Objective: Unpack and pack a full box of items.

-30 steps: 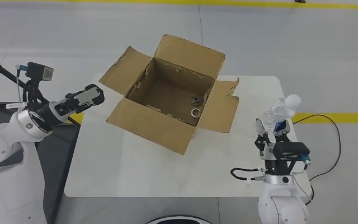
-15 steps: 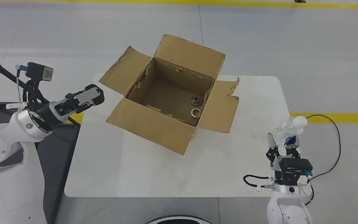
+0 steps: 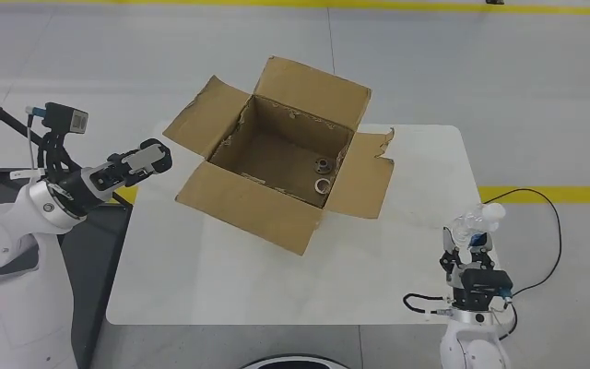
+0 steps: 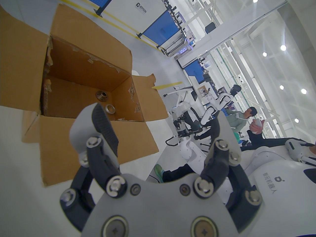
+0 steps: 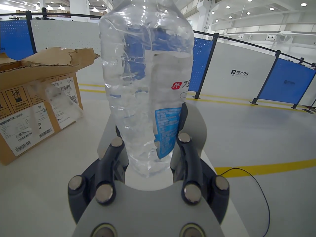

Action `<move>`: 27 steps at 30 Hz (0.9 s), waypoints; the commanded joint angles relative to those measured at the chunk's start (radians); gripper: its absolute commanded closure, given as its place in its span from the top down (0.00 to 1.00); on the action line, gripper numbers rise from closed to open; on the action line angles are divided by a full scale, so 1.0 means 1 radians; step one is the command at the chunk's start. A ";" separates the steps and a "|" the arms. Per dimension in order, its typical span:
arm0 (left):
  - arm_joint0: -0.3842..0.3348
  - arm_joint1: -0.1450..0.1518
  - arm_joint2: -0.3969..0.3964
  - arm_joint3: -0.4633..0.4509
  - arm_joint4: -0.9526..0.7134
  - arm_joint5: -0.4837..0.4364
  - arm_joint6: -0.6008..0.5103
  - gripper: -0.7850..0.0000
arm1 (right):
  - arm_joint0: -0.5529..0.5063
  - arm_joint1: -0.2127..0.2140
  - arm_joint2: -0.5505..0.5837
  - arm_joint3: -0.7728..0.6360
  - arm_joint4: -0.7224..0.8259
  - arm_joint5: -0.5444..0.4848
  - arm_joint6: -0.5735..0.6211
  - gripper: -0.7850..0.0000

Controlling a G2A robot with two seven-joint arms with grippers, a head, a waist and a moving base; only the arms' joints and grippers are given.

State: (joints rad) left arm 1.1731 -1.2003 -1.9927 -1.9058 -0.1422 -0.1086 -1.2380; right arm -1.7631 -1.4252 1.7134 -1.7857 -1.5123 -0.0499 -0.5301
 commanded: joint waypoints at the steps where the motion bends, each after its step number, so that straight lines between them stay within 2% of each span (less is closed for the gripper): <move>1: 0.000 0.000 0.000 0.000 0.000 0.000 0.000 1.00 | -0.003 0.002 -0.008 0.002 -0.033 -0.003 0.004 0.00; 7: 0.000 0.000 0.000 0.000 0.000 0.000 0.000 1.00 | -0.031 0.007 0.002 0.027 -0.068 0.011 0.033 0.00; 17: 0.000 0.000 0.000 0.000 0.000 0.000 0.000 1.00 | -0.080 0.015 0.025 0.008 -0.077 -0.018 0.174 0.00; 27: 0.000 0.000 0.000 0.000 0.000 0.000 0.000 1.00 | -0.078 0.016 0.024 0.009 -0.068 -0.022 0.183 0.00</move>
State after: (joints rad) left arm 1.1731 -1.2003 -1.9927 -1.9058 -0.1422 -0.1086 -1.2380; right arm -1.8415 -1.4091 1.7370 -1.7768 -1.5802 -0.0724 -0.3472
